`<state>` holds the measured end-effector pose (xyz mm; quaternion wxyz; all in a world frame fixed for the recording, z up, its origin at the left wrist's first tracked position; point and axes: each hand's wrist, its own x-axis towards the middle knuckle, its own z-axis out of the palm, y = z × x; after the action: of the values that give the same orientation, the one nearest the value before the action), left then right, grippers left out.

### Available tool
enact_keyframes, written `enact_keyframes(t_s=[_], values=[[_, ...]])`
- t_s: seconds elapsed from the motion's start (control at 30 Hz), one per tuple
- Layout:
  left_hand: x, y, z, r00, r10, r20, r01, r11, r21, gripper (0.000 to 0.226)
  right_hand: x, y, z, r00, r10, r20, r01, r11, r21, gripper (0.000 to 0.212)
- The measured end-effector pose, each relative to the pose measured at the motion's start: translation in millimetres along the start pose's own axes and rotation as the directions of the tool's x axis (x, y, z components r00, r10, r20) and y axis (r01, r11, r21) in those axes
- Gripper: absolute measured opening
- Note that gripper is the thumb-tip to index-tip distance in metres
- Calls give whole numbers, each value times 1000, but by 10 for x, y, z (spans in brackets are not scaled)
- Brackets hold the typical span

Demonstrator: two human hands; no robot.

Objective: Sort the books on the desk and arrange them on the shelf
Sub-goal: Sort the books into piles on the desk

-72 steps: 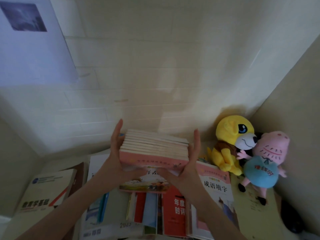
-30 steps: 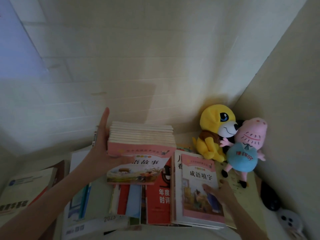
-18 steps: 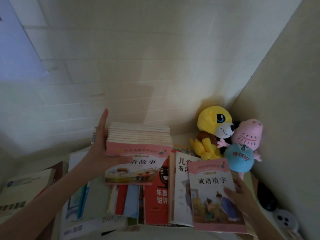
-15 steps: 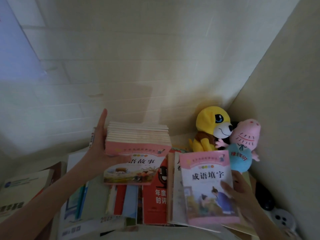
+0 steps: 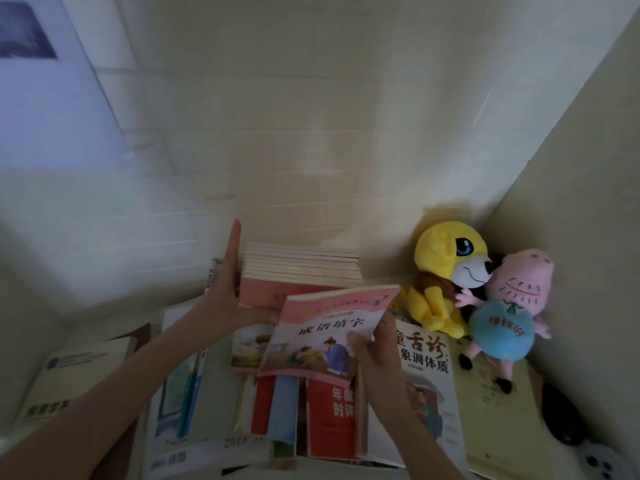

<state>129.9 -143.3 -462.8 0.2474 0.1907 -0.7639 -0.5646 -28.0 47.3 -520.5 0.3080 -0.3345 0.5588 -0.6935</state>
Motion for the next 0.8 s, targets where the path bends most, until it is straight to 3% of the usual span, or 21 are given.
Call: enact_keyframes(t_s=[0.13, 0.23, 0.3, 0.37, 0.43, 0.5, 0.53, 0.6, 0.73, 0.8], values=[[2, -12, -49, 1000, -2, 19, 2, 1000, 10, 139, -6, -22, 42, 996, -58, -64, 55, 997, -50, 51], [-27, 8, -112, 999, -5, 38, 5, 1000, -14, 145, 30, 41, 152, 999, -32, -3, 32, 994, -103, 34], [-22, 11, -136, 997, -15, 77, 15, 1000, 9, 145, 67, 110, 218, 1000, -28, -11, 25, 981, -192, 34], [-24, 32, -140, 995, 2, 99, -8, 998, 62, 140, 157, 134, 219, 999, 16, -42, -27, 961, -274, 57], [-12, 31, -162, 994, 8, 108, -15, 998, 63, 132, 281, 111, 112, 999, 50, -16, -52, 935, -350, 94], [-15, 52, -181, 994, 10, 113, -20, 996, 83, 129, 446, 62, -5, 995, 55, 83, -12, 891, -454, 128], [-22, 43, -190, 993, 14, 119, -25, 996, 90, 128, 511, 1, -24, 987, 50, 152, 25, 889, -457, 135], [-51, 53, -216, 992, 22, 123, -31, 997, 75, 125, 572, -74, 4, 965, 42, 258, 54, 933, -355, 133], [-144, -45, -130, 982, 40, 183, -50, 998, 46, 122, 567, -165, 161, 984, -60, 166, 100, 964, -246, 135], [-178, -47, -32, 995, -17, 99, 17, 1000, -1, 130, 579, -165, 229, 986, -74, 149, 105, 971, -214, 132]])
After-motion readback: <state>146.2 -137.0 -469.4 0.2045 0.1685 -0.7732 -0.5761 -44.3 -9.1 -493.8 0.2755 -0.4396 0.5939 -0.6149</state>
